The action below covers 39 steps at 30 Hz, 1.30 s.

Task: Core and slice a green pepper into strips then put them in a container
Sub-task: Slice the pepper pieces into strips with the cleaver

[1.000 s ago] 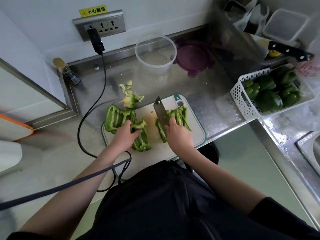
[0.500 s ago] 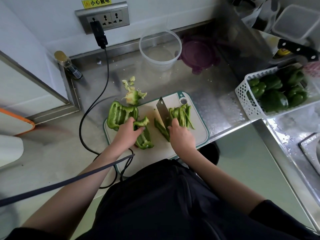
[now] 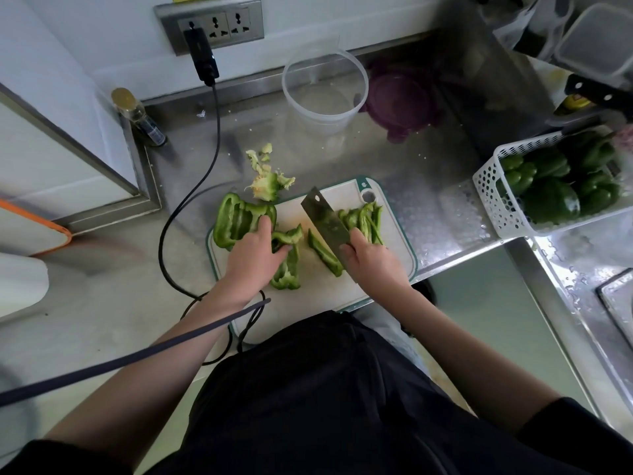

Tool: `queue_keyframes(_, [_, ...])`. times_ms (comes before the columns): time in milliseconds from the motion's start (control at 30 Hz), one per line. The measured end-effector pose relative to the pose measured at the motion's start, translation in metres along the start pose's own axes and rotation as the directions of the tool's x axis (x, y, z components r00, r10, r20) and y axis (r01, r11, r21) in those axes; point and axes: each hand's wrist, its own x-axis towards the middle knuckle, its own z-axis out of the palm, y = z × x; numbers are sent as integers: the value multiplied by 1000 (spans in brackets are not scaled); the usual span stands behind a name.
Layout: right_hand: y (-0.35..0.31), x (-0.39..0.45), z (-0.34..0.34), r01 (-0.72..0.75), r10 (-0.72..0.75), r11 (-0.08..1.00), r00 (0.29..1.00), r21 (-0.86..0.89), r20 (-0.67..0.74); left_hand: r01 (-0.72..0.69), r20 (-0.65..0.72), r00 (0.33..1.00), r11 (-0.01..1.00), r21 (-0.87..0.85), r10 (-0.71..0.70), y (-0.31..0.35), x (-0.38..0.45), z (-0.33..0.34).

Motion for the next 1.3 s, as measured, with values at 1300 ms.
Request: queue_keyframes(1300, [-24,-1,22,51,-38,972,998,-230,59,-543,317,818,825,156,479,15,-28,54])
